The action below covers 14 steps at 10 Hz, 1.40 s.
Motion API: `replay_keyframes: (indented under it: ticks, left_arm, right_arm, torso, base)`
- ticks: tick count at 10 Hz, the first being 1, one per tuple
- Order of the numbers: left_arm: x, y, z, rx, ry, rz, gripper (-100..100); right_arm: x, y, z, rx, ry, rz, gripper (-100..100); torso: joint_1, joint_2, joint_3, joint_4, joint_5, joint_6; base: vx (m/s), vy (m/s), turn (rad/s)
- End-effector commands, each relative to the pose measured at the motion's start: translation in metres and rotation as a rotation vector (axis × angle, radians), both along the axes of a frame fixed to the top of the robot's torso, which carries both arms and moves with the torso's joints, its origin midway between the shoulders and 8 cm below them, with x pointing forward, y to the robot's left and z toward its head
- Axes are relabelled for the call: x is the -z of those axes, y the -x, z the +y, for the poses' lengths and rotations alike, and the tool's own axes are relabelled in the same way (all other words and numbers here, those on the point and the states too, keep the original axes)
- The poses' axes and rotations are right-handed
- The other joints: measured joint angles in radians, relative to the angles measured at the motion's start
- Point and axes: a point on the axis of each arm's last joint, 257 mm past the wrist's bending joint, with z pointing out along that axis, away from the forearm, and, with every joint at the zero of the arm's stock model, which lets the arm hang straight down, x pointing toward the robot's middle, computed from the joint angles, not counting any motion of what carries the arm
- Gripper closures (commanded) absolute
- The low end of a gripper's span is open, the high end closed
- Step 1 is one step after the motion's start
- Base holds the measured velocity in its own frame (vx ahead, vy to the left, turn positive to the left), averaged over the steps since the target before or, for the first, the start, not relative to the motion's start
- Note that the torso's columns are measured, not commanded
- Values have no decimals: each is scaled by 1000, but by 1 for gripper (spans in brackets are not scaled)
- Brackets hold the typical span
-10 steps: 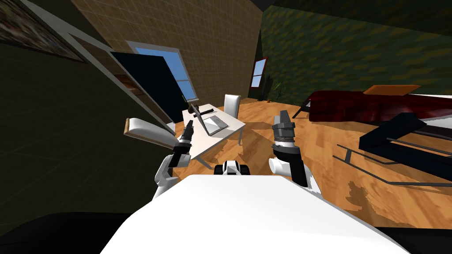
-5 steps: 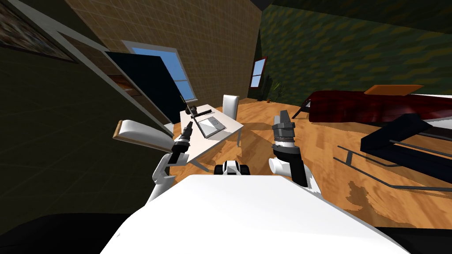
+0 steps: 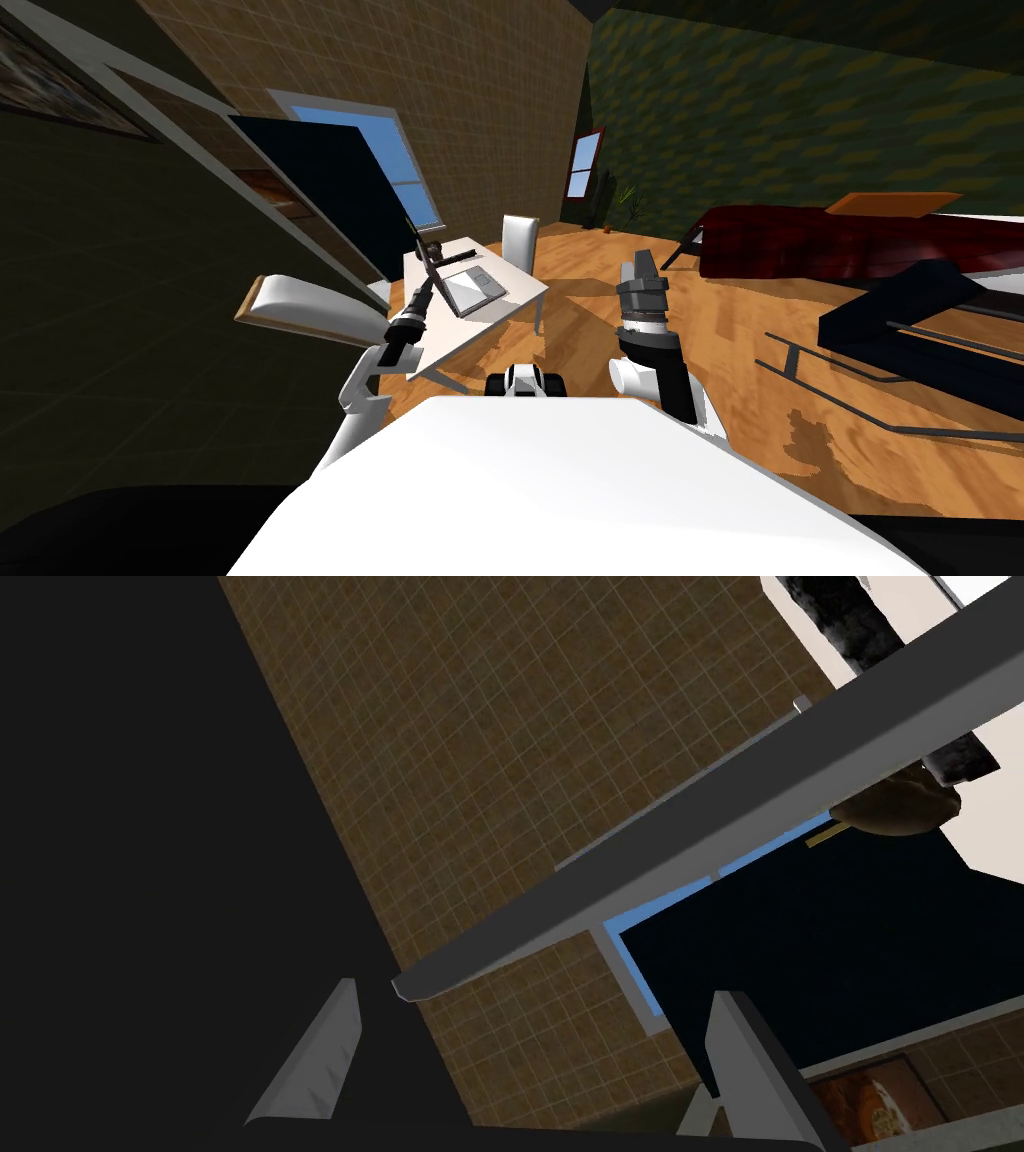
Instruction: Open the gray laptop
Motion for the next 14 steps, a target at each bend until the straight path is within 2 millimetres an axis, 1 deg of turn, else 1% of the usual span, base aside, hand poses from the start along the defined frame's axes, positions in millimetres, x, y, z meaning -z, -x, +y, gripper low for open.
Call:
replay_keyframes:
  ticks: [1,2,3,6,9,13,14]
  left_arm:
    - [-8,1,2,-7,-2,3,-100]
    - [-5,0,0,-3,-3,1,-100]
    - [-6,0,0,-5,-2,2,100]
    - [-5,11,4,-18,-96,72,100]
    - [-4,18,6,-28,-158,122,100]
    - [-3,34,3,-32,-281,213,100]
    - [-2,34,4,-37,-280,218,100]
  right_arm:
    - [0,0,0,0,0,0,0]
    - [0,0,0,0,0,0,0]
    - [0,0,0,0,0,0,0]
    - [0,0,0,0,0,0,0]
    - [0,0,0,0,0,0,0]
    - [0,0,0,0,0,0,0]
    - [0,0,0,0,0,0,0]
  torso:
    - [1,1,0,0,0,0]
    - [2,-3,-2,-1,0,0]
    - [1,-1,-1,-1,0,0]
    - [-5,-1,-1,0,-2,1]
    - [0,0,0,0,0,0]
    - [0,-5,-3,-2,0,1]
    - [-1,-4,-3,-2,0,2]
  base:
    - [96,-8,-38]
    - [61,-2,-9]
    - [9,-1,2]
    - [70,-46,-35]
    - [64,-76,-14]
    - [84,-63,-36]
    - [56,-61,-9]
